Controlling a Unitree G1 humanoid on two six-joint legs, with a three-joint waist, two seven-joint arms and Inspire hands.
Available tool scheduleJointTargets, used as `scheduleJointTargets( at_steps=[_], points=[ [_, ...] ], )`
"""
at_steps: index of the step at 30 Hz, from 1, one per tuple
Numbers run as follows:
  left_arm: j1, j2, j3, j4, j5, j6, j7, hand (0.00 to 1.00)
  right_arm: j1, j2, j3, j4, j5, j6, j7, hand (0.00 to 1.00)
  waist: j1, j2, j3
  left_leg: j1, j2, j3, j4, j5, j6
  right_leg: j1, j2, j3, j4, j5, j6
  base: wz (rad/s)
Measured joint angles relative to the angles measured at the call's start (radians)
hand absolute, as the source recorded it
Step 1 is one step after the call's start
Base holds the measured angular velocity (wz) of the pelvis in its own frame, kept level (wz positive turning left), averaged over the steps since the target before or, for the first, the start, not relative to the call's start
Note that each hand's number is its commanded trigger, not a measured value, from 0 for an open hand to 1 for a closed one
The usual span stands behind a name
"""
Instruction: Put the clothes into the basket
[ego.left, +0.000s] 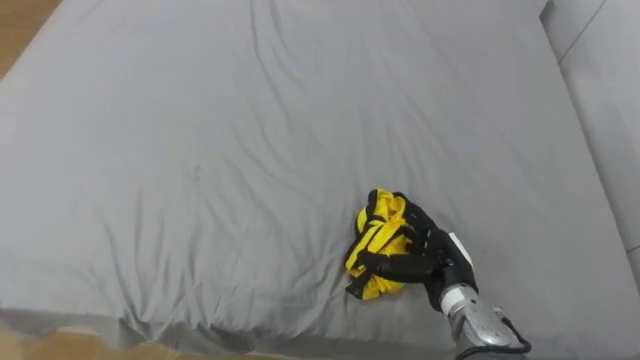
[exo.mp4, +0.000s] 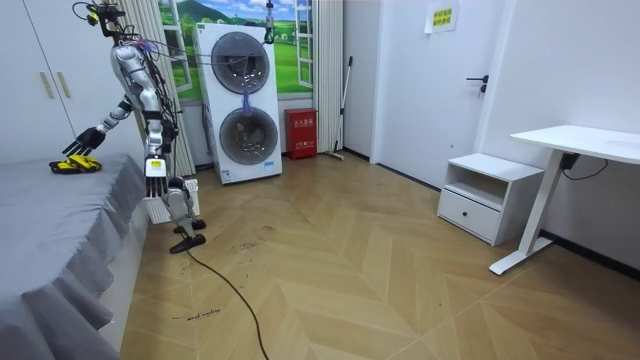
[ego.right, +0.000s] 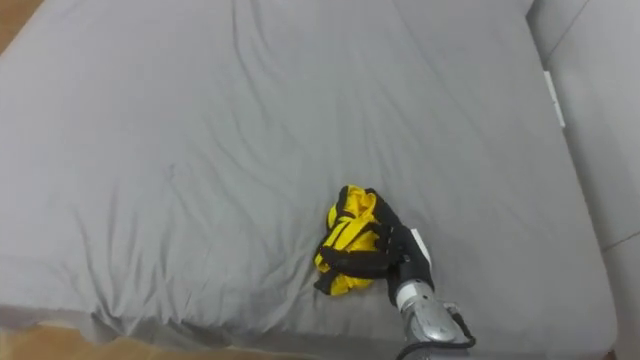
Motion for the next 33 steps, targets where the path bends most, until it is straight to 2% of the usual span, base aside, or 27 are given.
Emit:
scheduleJointTargets(
  at_steps=[5, 11, 12, 13, 14, 18, 23, 27, 33],
  points=[
    [-0.009, 0.001, 0.001, 0.007, 0.007, 0.015, 0.000, 0.00, -0.080, -0.009, -0.002, 0.122, 0.003, 0.000, -0.028, 0.00, 0.003, -0.006, 0.0006, -0.025, -0.006, -0.015, 0.006, 0.003, 0.005, -0.015, -0.007, -0.023, 0.000, 0.002, 0.003, 0.11],
    [-0.017, 0.001, 0.001, 0.013, 0.007, 0.023, -0.002, 0.00, -0.117, -0.025, -0.030, 0.171, 0.000, 0.000, -0.047, 0.01, 0.020, -0.009, 0.0002, -0.070, -0.006, -0.022, 0.011, 0.010, 0.011, -0.054, -0.013, -0.039, 0.002, 0.003, 0.006, 0.04],
    [-0.017, 0.002, 0.001, 0.014, 0.008, 0.028, -0.002, 0.00, -0.122, -0.027, -0.032, 0.182, -0.003, 0.000, -0.048, 0.52, 0.021, -0.009, 0.0004, -0.074, -0.007, -0.025, 0.013, 0.010, 0.011, -0.056, -0.013, -0.044, 0.003, 0.003, 0.006, 0.12],
    [-0.017, 0.002, 0.001, 0.016, 0.008, 0.037, -0.002, 0.00, -0.134, -0.028, -0.036, 0.216, -0.010, 0.001, -0.052, 0.92, 0.025, -0.008, 0.0012, -0.078, -0.007, -0.027, 0.016, 0.010, 0.011, -0.058, -0.014, -0.047, 0.004, 0.004, 0.006, 0.10],
    [-0.017, 0.001, 0.000, 0.017, 0.008, 0.052, -0.002, 0.00, -0.151, -0.031, -0.036, 0.264, -0.023, 0.003, -0.056, 1.00, 0.028, -0.006, 0.0025, -0.079, -0.007, -0.028, 0.017, 0.010, 0.011, -0.058, -0.014, -0.048, 0.004, 0.004, 0.007, 0.07],
    [-0.018, 0.000, 0.000, 0.015, 0.007, 0.078, -0.002, 0.00, -0.186, -0.044, -0.045, 0.349, -0.044, 0.004, -0.062, 1.00, 0.031, 0.002, 0.0087, -0.094, -0.008, -0.039, 0.024, 0.010, 0.011, -0.066, -0.014, -0.054, 0.003, 0.005, 0.008, 0.07],
    [-0.031, -0.003, -0.001, 0.004, 0.007, 0.088, -0.002, 0.00, -0.214, -0.092, -0.065, 0.456, -0.061, -0.001, -0.058, 1.00, 0.036, 0.012, 0.0150, -0.107, -0.019, -0.063, 0.022, 0.012, 0.012, -0.070, -0.009, -0.072, 0.000, 0.005, 0.008, 0.10],
    [-0.053, -0.002, -0.001, 0.010, 0.004, 0.088, -0.002, 0.00, -0.210, -0.107, -0.066, 0.486, -0.061, -0.002, -0.056, 1.00, 0.045, 0.015, 0.0155, -0.107, -0.019, -0.065, 0.020, 0.012, 0.012, -0.071, -0.010, -0.073, 0.000, 0.005, 0.008, 0.03],
    [-0.053, 0.012, -0.002, 0.017, 0.000, 0.079, -0.001, 0.00, -0.203, -0.111, -0.084, 0.504, -0.061, 0.008, -0.030, 1.00, 0.044, 0.015, 0.0144, -0.109, -0.020, -0.065, 0.023, 0.013, 0.013, -0.076, -0.017, -0.074, 0.001, 0.005, 0.008, -0.02]
  ],
)
